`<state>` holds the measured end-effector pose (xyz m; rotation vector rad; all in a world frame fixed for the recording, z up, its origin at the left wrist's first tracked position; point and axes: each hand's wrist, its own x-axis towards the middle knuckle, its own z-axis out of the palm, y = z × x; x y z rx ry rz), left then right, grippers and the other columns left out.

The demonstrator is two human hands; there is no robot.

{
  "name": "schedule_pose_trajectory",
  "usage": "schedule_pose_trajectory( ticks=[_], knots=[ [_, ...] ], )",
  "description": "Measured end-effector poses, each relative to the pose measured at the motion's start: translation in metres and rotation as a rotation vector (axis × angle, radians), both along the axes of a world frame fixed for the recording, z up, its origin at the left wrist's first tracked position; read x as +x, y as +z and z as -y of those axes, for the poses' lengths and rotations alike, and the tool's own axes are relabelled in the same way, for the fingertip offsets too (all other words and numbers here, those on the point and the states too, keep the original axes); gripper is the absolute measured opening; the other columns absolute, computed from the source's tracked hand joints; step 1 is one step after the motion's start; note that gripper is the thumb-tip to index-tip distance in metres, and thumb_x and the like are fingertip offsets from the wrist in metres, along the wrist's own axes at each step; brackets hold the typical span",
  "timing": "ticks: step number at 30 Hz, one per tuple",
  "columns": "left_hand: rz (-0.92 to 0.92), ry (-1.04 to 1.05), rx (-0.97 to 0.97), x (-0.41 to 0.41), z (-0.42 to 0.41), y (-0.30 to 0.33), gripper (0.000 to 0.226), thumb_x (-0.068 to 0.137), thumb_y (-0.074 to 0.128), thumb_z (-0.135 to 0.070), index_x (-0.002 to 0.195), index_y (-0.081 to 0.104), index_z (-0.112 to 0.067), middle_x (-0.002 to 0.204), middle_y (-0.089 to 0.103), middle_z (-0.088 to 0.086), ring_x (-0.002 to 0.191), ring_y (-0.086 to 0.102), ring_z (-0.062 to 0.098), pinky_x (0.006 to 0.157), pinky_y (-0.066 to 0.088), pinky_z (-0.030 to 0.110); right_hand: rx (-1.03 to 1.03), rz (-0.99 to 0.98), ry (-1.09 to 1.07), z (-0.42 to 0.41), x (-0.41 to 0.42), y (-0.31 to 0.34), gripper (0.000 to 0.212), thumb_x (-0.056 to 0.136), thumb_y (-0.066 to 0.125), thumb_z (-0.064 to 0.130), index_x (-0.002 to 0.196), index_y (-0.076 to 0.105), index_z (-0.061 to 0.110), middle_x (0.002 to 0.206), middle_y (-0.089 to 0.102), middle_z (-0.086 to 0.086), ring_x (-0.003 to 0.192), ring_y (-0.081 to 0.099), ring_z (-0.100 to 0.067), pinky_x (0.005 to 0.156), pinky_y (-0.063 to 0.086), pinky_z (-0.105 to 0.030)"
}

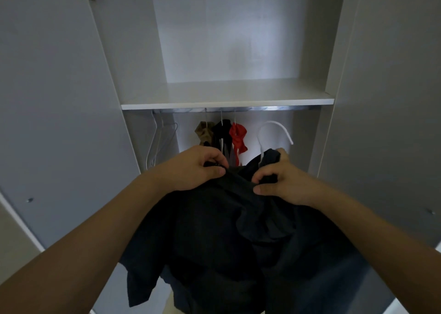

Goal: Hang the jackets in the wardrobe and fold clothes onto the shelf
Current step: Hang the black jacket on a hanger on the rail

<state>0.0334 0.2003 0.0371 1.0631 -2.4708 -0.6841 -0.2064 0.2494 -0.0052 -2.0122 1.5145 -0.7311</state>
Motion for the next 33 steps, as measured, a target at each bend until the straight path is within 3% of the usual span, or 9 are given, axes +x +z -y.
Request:
schedule_pose_trajectory(
  ticks=[4,8,11,15,17,19,25,29,33],
  knots=[
    [0.095,-0.004,-0.003,0.0,0.001,0.002,0.008,0.092,0.064,-0.025,0.098,0.069,-0.028,0.096,0.067,-0.015,0.087,0.061,-0.004,0.077,0.045,0.01,0.144,-0.125,0.101,0.004,0.005,0.007,0.009,0.089,0.068,0.027,0.095,0.069,0.034,0.118,0.031,0.008,0.109,0.046,-0.012,0.102,0.034,-0.018],
    [0.183,-0.029,0.106,0.008,-0.002,0.002,0.009,0.086,0.067,-0.026,0.093,0.064,-0.031,0.091,0.067,-0.013,0.081,0.062,-0.002,0.073,0.047,0.014,0.523,0.236,0.161,-0.002,-0.001,0.011,0.016,0.094,0.06,0.015,0.092,0.074,0.022,0.106,0.061,0.003,0.097,0.059,-0.012,0.095,0.045,-0.026],
    [0.114,-0.062,0.224,0.013,-0.008,-0.002,0.011,0.09,0.066,-0.022,0.096,0.059,-0.028,0.08,0.067,-0.018,0.07,0.061,-0.004,0.065,0.046,0.012,0.664,0.304,0.23,-0.005,0.003,0.007,0.023,0.097,0.05,0.008,0.089,0.071,0.012,0.091,0.069,-0.002,0.086,0.062,-0.015,0.088,0.049,-0.03],
    [-0.036,-0.066,0.291,0.016,-0.015,-0.005,0.003,0.095,0.061,-0.022,0.096,0.058,-0.02,0.079,0.064,-0.013,0.076,0.061,0.005,0.073,0.05,0.022,0.588,0.296,0.069,-0.006,0.011,0.003,0.025,0.095,0.055,0.036,0.087,0.074,0.022,0.094,0.071,0.003,0.089,0.066,-0.014,0.082,0.053,-0.025],
    [-0.097,-0.056,0.326,0.013,-0.018,-0.004,0.005,0.096,0.059,-0.022,0.095,0.06,-0.018,0.083,0.064,-0.005,0.078,0.062,0.011,0.076,0.052,0.027,0.453,0.251,0.021,-0.009,0.017,0.002,0.042,0.083,0.054,0.067,0.088,0.074,0.031,0.093,0.072,0.009,0.085,0.068,-0.006,0.072,0.053,-0.014],
    [-0.148,-0.041,0.348,0.009,-0.02,-0.003,0.004,0.097,0.059,-0.021,0.095,0.061,-0.018,0.083,0.065,-0.003,0.078,0.063,0.01,0.074,0.053,0.025,0.303,0.209,0.07,-0.009,0.021,-0.002,0.058,0.068,0.056,0.078,0.08,0.072,0.024,0.092,0.067,0.004,0.08,0.066,-0.004,0.067,0.051,-0.012],
    [-0.235,-0.011,0.456,0.005,-0.022,-0.001,0.013,0.092,0.058,-0.003,0.099,0.062,-0.014,0.09,0.066,0.005,0.082,0.062,0.016,0.077,0.051,0.028,0.186,0.264,0.155,-0.006,0.026,-0.01,0.012,0.083,0.068,0.046,0.09,0.074,0.039,0.115,0.046,0.01,0.106,0.052,0.0,0.093,0.041,-0.017],
    [-0.188,0.034,0.413,0.009,-0.021,-0.004,0.024,0.09,0.053,0.005,0.108,0.056,-0.01,0.099,0.058,0.031,0.085,0.053,0.029,0.081,0.044,0.042,0.363,0.492,0.102,-0.009,0.025,-0.008,0.022,0.084,0.065,0.038,0.091,0.077,0.021,0.099,0.068,0.006,0.094,0.065,-0.01,0.091,0.052,-0.023],
    [-0.169,0.014,0.328,0.015,-0.023,-0.01,0.015,0.098,0.052,-0.005,0.108,0.059,-0.014,0.087,0.065,0.012,0.079,0.06,0.015,0.078,0.051,0.027,0.375,0.42,-0.033,-0.009,0.028,-0.009,0.022,0.092,0.058,0.043,0.092,0.072,0.026,0.094,0.07,0.003,0.09,0.066,-0.011,0.082,0.052,-0.023]
  ],
)
